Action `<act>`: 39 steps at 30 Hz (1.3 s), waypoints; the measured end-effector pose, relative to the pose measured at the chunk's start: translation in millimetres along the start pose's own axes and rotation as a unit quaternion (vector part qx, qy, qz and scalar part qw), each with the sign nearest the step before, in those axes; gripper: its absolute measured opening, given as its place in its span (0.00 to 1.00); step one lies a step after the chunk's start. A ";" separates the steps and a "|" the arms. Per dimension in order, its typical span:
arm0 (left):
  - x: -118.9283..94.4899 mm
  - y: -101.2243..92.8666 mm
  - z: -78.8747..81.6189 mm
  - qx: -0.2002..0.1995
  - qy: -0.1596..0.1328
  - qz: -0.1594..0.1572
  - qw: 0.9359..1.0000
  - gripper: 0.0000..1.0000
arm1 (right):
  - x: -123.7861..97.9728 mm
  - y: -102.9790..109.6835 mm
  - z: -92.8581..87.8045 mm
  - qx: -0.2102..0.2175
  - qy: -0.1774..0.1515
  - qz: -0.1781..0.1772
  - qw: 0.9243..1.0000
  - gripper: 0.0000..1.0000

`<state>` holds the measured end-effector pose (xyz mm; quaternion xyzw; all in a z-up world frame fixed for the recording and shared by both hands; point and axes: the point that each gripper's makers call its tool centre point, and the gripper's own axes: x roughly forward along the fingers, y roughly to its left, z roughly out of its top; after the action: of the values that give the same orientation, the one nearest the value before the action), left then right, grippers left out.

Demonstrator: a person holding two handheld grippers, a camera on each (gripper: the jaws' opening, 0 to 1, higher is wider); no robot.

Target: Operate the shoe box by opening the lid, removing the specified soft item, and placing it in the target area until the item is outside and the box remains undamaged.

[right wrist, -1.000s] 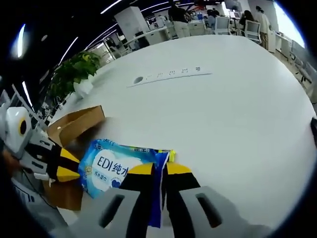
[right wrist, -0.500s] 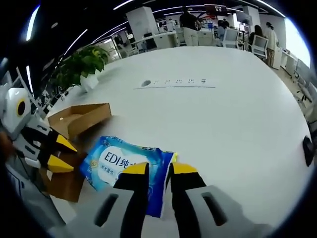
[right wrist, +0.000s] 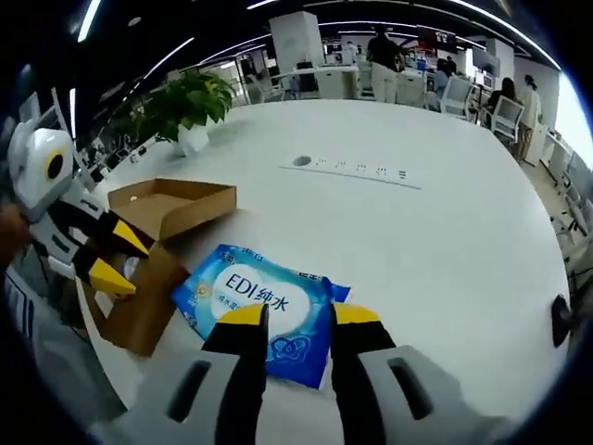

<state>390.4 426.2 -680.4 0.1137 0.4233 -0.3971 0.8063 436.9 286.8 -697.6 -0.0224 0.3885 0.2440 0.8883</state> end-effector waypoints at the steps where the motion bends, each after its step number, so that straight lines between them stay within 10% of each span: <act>1: -2.1 0.4 -1.2 0.001 0.000 -0.001 1.000 0.24 | -1.7 3.6 0.7 -0.007 0.001 0.002 1.000 0.25; 39: -43.1 40.0 -86.7 0.047 0.029 -0.018 0.998 0.26 | 7.8 147.6 31.6 -0.177 0.009 0.131 0.975 0.25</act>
<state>354.5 521.0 -706.6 0.1550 0.4294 -0.4279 0.7801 396.4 427.2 -659.0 -0.1308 0.3469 0.4227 0.8270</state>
